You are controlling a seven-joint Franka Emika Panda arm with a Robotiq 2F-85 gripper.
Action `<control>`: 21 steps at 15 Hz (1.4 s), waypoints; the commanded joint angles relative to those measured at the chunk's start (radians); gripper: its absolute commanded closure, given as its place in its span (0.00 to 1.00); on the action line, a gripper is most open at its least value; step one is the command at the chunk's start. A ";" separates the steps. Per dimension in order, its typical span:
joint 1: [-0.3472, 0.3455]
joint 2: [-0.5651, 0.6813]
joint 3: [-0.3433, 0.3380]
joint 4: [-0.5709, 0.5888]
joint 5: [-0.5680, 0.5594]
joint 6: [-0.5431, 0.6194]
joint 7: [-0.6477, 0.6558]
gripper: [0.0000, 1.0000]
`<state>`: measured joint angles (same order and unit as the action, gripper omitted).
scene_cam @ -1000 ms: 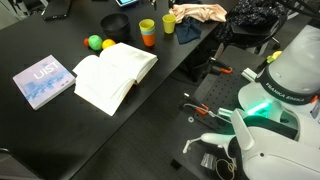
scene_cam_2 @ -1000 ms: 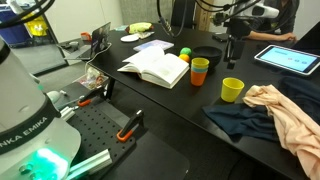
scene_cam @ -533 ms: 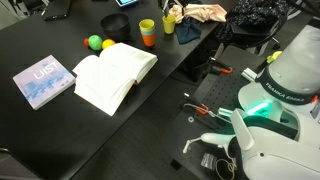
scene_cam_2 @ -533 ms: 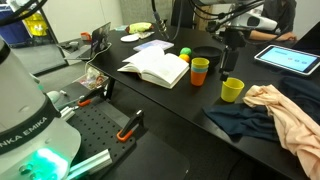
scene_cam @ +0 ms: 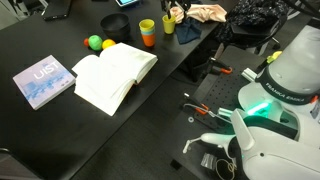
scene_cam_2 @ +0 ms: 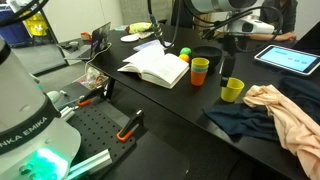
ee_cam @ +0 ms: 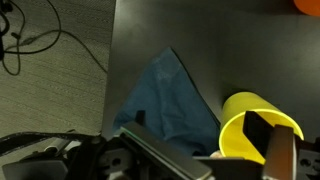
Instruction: Stack the cups together
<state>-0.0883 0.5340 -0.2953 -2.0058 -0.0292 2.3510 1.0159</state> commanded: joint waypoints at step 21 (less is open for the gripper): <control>0.048 0.122 -0.042 0.008 -0.034 0.178 0.188 0.73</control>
<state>-0.0655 0.6497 -0.3151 -2.0068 -0.0644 2.5214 1.1829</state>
